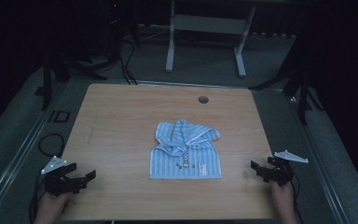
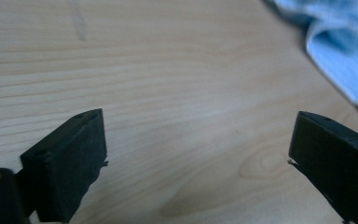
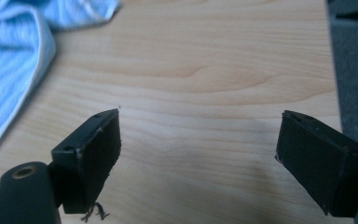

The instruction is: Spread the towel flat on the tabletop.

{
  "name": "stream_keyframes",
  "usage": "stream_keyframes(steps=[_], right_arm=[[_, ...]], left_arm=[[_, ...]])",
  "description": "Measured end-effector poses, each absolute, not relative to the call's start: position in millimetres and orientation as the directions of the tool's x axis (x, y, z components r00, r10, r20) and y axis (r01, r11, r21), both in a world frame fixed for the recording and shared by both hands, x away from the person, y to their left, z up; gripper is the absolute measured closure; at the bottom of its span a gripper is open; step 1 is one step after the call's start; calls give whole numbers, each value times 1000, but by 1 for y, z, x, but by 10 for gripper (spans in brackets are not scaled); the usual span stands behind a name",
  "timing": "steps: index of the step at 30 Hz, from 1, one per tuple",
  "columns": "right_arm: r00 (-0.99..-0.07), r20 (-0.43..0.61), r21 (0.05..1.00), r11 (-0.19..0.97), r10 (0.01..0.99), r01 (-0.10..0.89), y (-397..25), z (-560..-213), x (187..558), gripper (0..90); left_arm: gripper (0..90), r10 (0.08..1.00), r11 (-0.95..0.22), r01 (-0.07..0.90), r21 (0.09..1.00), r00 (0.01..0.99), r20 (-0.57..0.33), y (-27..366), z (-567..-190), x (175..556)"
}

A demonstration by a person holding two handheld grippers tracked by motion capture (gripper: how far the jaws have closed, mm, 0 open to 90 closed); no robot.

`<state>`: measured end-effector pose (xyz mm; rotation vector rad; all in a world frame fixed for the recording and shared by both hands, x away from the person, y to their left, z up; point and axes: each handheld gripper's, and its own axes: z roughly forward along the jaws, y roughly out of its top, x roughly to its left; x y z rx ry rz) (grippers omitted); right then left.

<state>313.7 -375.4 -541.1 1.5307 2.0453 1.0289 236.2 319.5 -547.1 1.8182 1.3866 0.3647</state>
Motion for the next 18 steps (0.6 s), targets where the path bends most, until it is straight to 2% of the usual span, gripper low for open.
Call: stream_keyframes(steps=[3, 8, 15, 18], right_arm=[[-336, 59, 713, 196, 940, 673, -367, -530, 317, 128], [-432, 85, 666, 272, 898, 695, -357, -522, 322, 130], [-480, 93, 608, 332, 872, 721, -339, -529, 332, 138], [-528, 75, 574, 396, 846, 717, -330, -530, 334, 179]], left_arm=[[42, 886, -142, 713, 687, 401, -232, 312, -541, 241], [43, 855, -235, 733, 638, 468, -222, 298, -535, 251], [67, 856, -351, 741, 572, 502, -125, 278, -529, 266], [117, 848, -389, 733, 558, 522, -94, 269, -526, 270]])
